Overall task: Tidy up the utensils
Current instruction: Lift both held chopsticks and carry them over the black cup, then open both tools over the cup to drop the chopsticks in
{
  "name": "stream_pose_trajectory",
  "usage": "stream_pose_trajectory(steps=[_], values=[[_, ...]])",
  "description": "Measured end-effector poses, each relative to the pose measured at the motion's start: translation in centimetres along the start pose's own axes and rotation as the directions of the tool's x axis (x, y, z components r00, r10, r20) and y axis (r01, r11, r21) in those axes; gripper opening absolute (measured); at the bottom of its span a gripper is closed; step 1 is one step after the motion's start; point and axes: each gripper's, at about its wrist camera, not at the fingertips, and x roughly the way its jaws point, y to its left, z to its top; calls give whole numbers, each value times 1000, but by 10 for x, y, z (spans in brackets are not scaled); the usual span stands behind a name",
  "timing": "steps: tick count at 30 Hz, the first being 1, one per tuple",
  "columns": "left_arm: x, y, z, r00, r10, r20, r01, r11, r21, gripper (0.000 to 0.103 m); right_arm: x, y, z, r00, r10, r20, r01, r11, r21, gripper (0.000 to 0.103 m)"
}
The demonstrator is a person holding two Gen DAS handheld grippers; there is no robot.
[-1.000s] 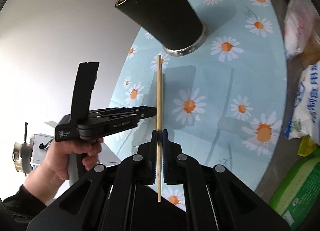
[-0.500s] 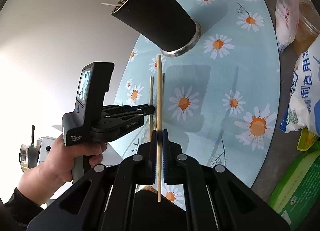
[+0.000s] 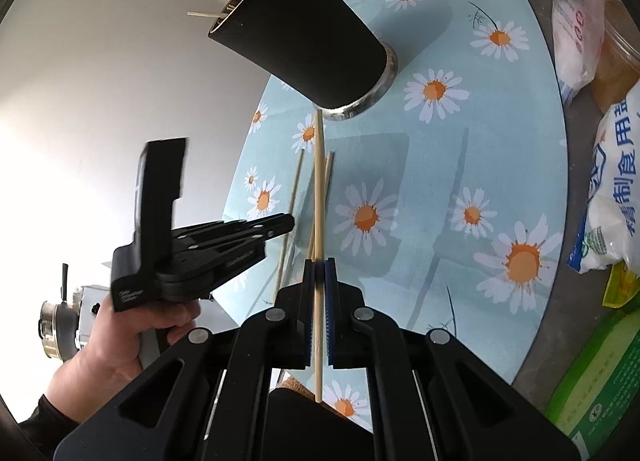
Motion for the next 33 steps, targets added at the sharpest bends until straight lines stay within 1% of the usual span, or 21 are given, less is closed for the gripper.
stream_pose_trajectory(steps=[3,5,8,10,14,16,17,18,19,20,21,22,23,24,25,26,27,28,29,30,33], values=[[-14,8,-1,997,-68,42,69,998,-8,3,-1,7,3,999,-9,40,9,1000,-9,6],[-27,13,-2,989,-121,81,121,993,5,3,-3,14,6,997,-15,76,16,1000,-19,6],[-51,21,-1,969,-219,112,218,976,20,3,-10,24,13,990,-20,138,24,999,-31,6],[-65,26,1,956,-262,132,258,965,46,3,-16,31,19,983,-28,180,34,999,-30,6],[-97,33,0,922,-342,183,322,938,129,3,-30,50,29,961,-26,276,42,998,-52,6],[-115,37,4,901,-377,215,344,922,179,3,-40,64,34,942,-20,334,47,996,-71,6],[-126,39,6,885,-401,237,357,910,211,3,-44,70,37,935,-19,355,51,995,-81,6],[-134,40,7,874,-414,254,359,903,234,3,-48,76,39,924,-20,381,60,994,-93,6],[-146,41,12,857,-429,286,356,894,273,3,-53,86,43,906,-24,423,76,991,-106,6],[-154,42,14,841,-442,312,356,886,296,3,-57,92,48,894,-25,447,85,990,-115,6],[-164,44,18,815,-465,346,362,875,322,3,-61,101,52,878,-25,477,98,987,-129,6],[-170,45,21,797,-478,370,362,867,341,3,-65,105,55,866,-28,500,110,985,-136,6],[-178,46,25,776,-486,403,351,862,365,3,-69,113,58,846,-32,531,129,981,-146,6],[-188,48,29,746,-500,441,340,854,392,3,-73,120,61,828,-34,560,145,977,-154,6],[-195,52,33,712,-529,461,352,838,417,3,-77,126,64,807,-41,589,163,974,-156,6],[-199,54,37,681,-552,481,358,824,438,3,-79,130,67,793,-44,607,174,972,-157,6],[-204,57,41,653,-557,513,344,822,454,3,-82,136,71,775,-43,630,187,969,-164,6],[-207,60,45,635,-566,526,343,817,464,3,-84,140,74,763,-40,645,195,966,-170,6],[-210,62,49,607,-590,532,355,801,482,3,-86,145,76,749,-42,661,210,962,-176,6],[-213,64,54,577,-604,550,352,791,500,3,-88,151,78,728,-43,684,231,955,-186,6],[-220,65,60,513,-624,590,334,778,532,3,-93,163,84,681,-31,731,268,940,-209,6]])
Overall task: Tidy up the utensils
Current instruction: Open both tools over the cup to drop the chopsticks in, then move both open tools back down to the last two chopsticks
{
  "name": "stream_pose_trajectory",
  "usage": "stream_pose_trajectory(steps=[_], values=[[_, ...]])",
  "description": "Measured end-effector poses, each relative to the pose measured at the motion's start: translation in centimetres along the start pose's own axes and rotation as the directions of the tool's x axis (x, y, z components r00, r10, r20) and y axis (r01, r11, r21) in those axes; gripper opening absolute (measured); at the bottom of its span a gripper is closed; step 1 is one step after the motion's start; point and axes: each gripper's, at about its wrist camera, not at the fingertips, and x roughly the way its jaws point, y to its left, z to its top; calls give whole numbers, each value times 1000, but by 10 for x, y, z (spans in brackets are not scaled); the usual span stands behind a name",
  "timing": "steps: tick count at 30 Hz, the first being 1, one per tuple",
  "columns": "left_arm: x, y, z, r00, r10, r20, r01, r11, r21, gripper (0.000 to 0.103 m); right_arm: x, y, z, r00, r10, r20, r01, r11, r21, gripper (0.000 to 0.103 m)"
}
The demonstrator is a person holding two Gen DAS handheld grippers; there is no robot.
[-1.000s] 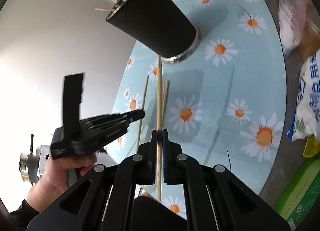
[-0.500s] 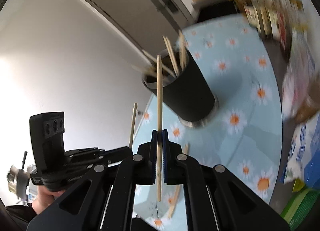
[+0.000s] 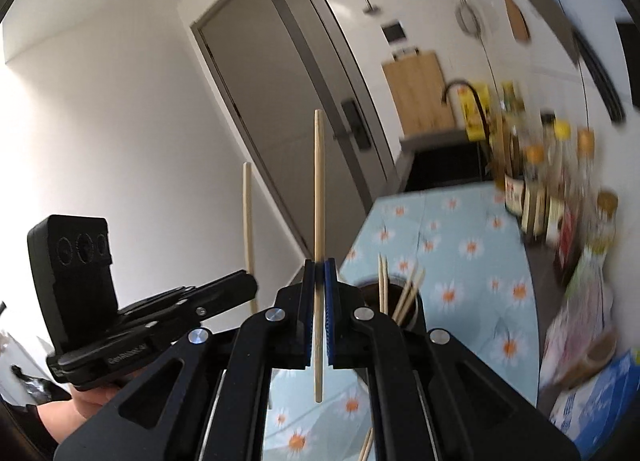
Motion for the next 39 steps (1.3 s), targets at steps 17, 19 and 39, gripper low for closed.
stream_pose_trajectory(steps=[17,19,39], values=[[44,37,12,966,-54,252,31,995,93,4,60,-28,10,987,-111,113,121,989,-84,6],[50,41,11,970,-48,240,28,996,85,5,64,-34,7,988,-118,104,126,990,-70,7],[27,42,5,986,-9,167,1,999,46,5,30,-36,0,997,-57,58,55,998,26,28]])
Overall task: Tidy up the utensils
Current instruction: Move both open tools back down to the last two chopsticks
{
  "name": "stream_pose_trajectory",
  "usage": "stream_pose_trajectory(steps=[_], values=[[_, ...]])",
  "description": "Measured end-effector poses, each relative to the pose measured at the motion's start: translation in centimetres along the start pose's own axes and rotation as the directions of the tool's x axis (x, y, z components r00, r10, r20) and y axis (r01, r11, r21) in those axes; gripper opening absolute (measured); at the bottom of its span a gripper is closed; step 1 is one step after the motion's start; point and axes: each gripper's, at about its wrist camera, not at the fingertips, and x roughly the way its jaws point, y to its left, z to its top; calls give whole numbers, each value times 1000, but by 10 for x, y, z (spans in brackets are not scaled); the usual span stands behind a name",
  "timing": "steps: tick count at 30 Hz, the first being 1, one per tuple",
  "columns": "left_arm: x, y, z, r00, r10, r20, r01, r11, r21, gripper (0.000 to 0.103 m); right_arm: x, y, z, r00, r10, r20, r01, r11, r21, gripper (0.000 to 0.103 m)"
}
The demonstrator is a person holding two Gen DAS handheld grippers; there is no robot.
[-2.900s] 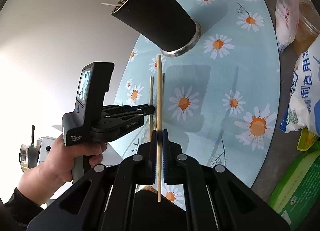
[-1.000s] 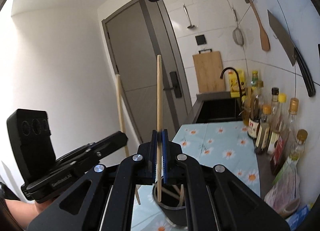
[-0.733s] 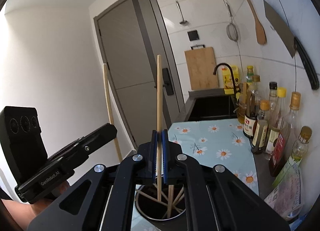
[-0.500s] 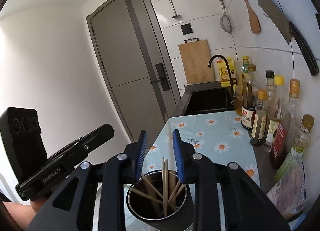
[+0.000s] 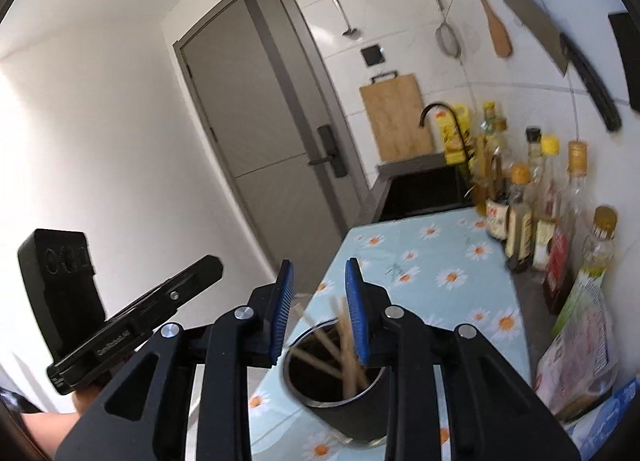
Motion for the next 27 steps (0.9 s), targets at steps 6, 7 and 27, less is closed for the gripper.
stream_pose_trajectory(steps=[6,7,27], values=[[-18,-10,5,997,8,-74,-8,1000,3,7,-17,17,2,994,15,-110,-12,1000,26,28],[-21,-10,5,996,3,-84,-3,1000,-4,7,-19,19,1,991,11,-133,-7,1000,27,28],[-55,4,-103,876,-14,-483,-81,981,-177,30,17,4,-132,720,-7,-694,105,989,99,29]])
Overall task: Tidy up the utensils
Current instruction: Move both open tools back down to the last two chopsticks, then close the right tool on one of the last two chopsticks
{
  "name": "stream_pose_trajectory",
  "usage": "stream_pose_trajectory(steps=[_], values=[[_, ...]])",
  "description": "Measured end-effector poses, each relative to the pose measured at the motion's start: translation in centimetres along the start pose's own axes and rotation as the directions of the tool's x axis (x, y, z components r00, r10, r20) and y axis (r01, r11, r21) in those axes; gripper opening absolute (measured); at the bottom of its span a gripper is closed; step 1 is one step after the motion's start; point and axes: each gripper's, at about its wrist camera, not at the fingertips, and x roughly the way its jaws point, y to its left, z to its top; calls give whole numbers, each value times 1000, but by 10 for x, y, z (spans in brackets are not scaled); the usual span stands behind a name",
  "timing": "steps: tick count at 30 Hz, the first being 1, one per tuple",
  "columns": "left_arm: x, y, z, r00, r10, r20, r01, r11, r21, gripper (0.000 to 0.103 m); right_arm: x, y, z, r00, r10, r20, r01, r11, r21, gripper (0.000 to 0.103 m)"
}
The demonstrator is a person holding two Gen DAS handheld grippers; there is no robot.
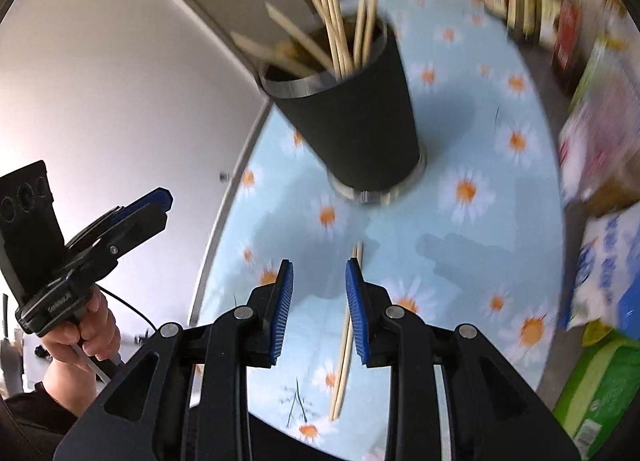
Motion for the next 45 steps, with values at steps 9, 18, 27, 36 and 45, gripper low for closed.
stream_pose_trajectory(steps=[9,18,27,36,45], values=[[27,16,-49,986,-10,-166,-1,998,-67,29,72,-20,-11,956,-23,-292,43,997,64,29],[41,25,-82,964,-29,-263,-1,994,-113,29,107,-14,-5,910,-119,-398,126,992,-10,14],[43,33,-94,958,-30,-285,-14,989,-149,29,126,-10,-4,885,-165,-435,157,986,-53,7],[44,31,-93,956,-4,-294,-33,992,-120,29,143,5,-6,868,-214,-448,199,977,-80,7],[49,32,-95,949,16,-315,-53,993,-109,29,155,15,-8,848,-269,-457,269,961,-67,7]])
